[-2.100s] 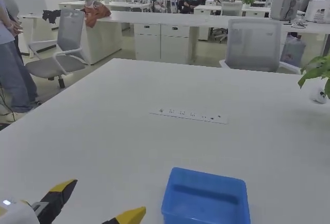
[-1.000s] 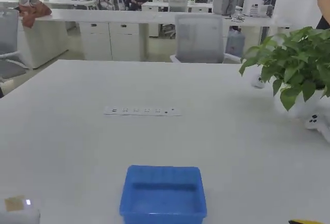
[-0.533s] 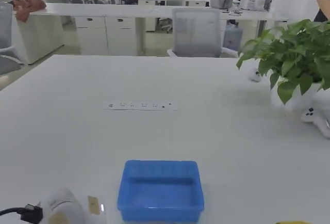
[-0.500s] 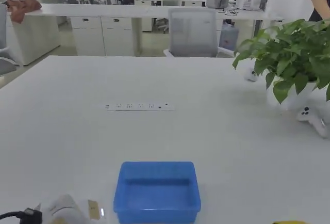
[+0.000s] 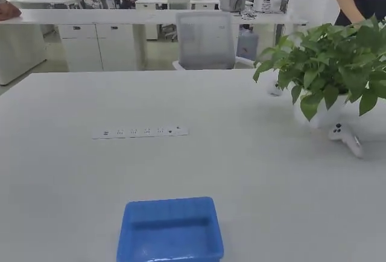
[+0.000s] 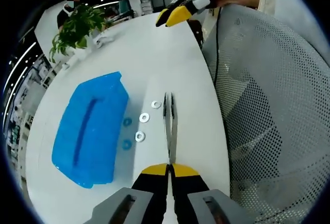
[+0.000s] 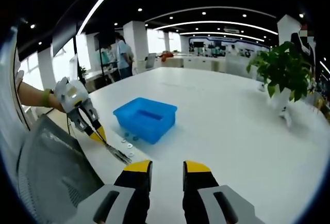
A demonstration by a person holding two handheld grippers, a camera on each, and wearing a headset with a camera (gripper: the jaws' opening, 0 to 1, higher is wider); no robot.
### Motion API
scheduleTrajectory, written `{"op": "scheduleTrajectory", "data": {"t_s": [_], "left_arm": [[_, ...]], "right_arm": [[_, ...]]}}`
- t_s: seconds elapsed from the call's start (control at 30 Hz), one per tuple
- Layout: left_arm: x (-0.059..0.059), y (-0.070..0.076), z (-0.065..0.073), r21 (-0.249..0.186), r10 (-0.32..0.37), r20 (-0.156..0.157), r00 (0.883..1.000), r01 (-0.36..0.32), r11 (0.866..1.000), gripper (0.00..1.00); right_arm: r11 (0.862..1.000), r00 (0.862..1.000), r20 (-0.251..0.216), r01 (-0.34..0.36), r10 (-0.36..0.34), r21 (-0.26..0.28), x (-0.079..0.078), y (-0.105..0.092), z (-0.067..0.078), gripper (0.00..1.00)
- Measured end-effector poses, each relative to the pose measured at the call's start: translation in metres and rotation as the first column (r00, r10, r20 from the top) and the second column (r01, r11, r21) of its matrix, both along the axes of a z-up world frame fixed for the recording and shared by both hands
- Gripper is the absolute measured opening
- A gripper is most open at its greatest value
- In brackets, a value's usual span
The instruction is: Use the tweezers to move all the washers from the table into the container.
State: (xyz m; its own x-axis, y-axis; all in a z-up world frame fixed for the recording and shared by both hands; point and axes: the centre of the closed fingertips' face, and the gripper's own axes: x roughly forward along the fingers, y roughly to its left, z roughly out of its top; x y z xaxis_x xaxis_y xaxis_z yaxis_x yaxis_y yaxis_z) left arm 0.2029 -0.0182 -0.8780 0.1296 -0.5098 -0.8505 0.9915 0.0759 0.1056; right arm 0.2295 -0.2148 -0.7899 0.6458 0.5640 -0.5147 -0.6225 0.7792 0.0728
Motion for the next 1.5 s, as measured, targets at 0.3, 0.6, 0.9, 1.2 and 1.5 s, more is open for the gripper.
{"op": "scheduleTrajectory", "data": {"t_s": [0.3,0.6,0.9,1.2,1.5], "left_arm": [[-0.003,-0.019,0.043,-0.081,-0.011,-0.011,1.000,0.010,0.997,0.00],[-0.012,-0.040,0.074,-0.134,-0.041,-0.010,0.999,0.039,0.990,0.00],[-0.013,-0.059,0.093,-0.144,-0.075,0.009,0.997,0.076,0.987,0.00],[-0.006,-0.073,0.106,-0.150,-0.116,0.030,0.993,0.119,0.982,0.00],[0.009,-0.072,0.112,-0.109,-0.136,0.047,0.990,0.140,0.984,0.00]], "right_arm": [[0.973,0.980,-0.026,-0.197,0.195,-0.120,-0.014,0.029,-0.006,0.22],[0.851,0.870,-0.114,-0.492,0.479,-0.183,-0.029,0.082,-0.032,0.20],[0.719,0.752,-0.172,-0.659,0.637,-0.218,-0.031,0.121,-0.060,0.18],[0.732,0.749,-0.168,-0.663,0.641,-0.158,-0.023,0.129,-0.064,0.07],[0.759,0.772,-0.101,-0.635,0.627,-0.144,-0.006,0.141,-0.059,0.08]]}}
